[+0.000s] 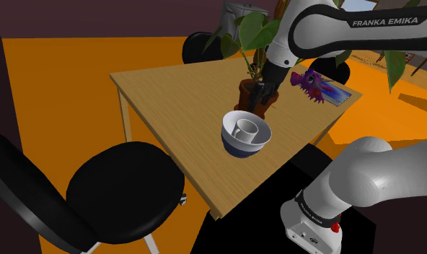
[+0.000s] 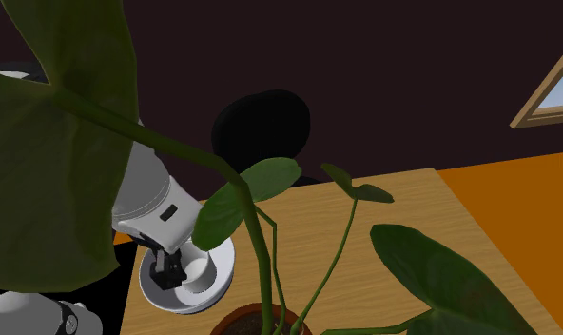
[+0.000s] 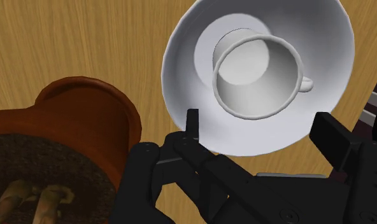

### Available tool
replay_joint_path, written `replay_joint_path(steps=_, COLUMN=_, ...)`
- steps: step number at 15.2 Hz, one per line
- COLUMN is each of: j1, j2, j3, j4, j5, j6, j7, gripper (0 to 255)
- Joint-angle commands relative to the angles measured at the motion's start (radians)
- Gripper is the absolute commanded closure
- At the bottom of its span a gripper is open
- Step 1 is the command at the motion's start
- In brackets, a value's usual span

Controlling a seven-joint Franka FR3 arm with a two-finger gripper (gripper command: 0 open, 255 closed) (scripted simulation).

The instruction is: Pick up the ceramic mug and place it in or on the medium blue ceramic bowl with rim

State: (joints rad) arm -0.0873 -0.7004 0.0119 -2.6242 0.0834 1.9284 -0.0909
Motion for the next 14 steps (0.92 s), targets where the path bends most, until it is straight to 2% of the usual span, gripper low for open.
replay_joint_path(steps=1, j1=0.000, j2=0.000, j3=0.000, j4=0.000, j5=0.000, j6=0.000, j7=0.000, gripper=0)
replay_joint_path(steps=2, j1=0.000, j2=0.000, j3=0.000, j4=0.000, j5=0.000, j6=0.000, j7=0.000, gripper=0)
replay_joint_path(steps=6, j1=-0.004, j2=-0.014, j3=-0.008, j4=0.118, j5=-0.008, j6=-0.133, j7=0.002, gripper=0)
replay_joint_path(steps=14, j1=-0.004, j2=-0.014, j3=-0.008, j4=0.118, j5=-0.008, j6=-0.133, j7=0.002, gripper=0)
